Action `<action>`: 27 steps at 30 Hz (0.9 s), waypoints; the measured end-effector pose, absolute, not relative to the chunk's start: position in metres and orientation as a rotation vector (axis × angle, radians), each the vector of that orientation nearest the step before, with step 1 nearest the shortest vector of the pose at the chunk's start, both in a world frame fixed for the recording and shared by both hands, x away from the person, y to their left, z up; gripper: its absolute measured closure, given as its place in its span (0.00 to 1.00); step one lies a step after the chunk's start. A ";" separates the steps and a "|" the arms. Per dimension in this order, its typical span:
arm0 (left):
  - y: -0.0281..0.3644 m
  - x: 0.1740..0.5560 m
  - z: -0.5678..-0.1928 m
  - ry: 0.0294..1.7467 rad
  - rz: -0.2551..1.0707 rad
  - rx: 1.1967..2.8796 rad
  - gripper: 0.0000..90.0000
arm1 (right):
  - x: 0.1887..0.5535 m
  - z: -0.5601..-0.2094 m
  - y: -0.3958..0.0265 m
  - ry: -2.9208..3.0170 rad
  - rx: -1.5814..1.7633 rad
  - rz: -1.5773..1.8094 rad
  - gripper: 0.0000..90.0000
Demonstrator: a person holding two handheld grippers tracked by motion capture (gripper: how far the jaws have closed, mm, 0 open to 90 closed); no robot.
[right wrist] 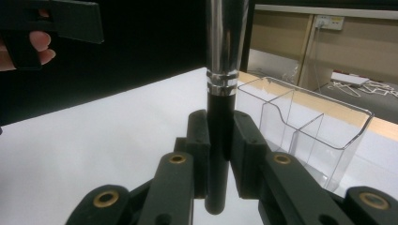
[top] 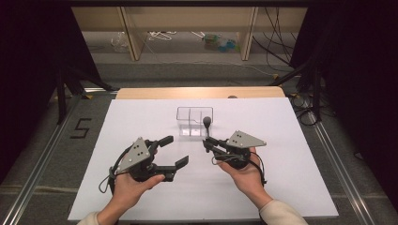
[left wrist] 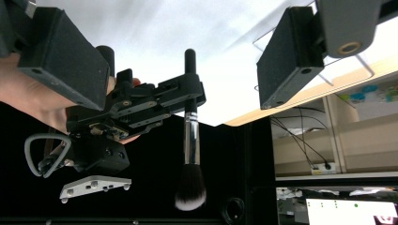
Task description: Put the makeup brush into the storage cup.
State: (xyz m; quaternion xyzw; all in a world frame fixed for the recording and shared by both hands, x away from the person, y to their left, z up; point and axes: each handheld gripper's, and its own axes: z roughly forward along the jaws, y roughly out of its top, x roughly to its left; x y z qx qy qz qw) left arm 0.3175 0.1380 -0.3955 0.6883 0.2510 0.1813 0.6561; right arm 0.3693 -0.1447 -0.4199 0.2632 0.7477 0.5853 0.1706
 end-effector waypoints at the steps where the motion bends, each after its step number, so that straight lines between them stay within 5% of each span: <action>1: 0.140 0.316 -0.396 0.582 0.409 1.554 0.19 | 0.370 -0.420 -0.145 2.124 0.745 1.660 0.88; 27: 0.182 0.289 -0.410 0.626 0.504 1.534 0.18 | 0.375 -0.415 -0.154 2.086 0.759 1.650 0.88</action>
